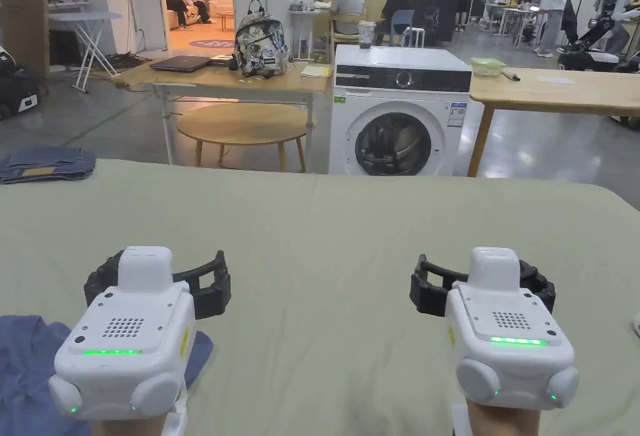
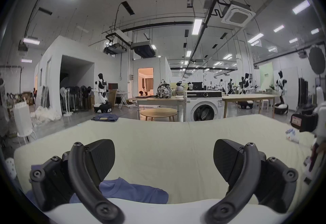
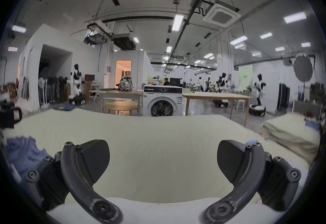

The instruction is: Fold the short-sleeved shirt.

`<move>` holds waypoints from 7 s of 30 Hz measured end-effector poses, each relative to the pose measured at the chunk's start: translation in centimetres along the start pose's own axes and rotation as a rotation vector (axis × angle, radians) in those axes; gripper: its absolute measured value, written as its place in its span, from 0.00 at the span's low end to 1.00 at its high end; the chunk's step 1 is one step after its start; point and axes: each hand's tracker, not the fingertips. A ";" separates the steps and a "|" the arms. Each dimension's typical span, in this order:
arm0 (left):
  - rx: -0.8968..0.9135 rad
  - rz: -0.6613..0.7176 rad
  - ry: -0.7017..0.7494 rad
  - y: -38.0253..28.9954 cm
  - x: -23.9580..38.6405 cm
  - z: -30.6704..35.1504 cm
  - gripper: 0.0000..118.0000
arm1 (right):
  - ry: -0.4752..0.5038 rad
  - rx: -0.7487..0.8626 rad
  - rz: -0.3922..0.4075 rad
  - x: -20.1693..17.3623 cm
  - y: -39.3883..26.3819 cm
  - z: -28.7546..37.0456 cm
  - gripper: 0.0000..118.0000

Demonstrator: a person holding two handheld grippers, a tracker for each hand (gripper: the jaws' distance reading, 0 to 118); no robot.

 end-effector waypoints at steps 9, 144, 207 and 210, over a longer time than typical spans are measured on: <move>-0.035 0.521 -0.056 -0.1 -3.4 -0.6 0.95 | 0.009 -0.022 -0.504 3.3 0.9 -0.5 1.00; -0.744 -0.022 0.070 -5.9 -20.6 2.8 0.00 | 0.307 -0.205 0.059 -10.1 -4.8 0.4 0.00; -0.442 -0.087 -0.562 2.2 13.7 0.8 0.33 | 0.000 -0.152 -0.015 6.4 -1.4 4.5 0.00; -0.470 -0.031 -0.476 0.5 10.5 1.0 0.02 | 0.014 -0.145 -0.007 5.5 -1.3 4.6 0.00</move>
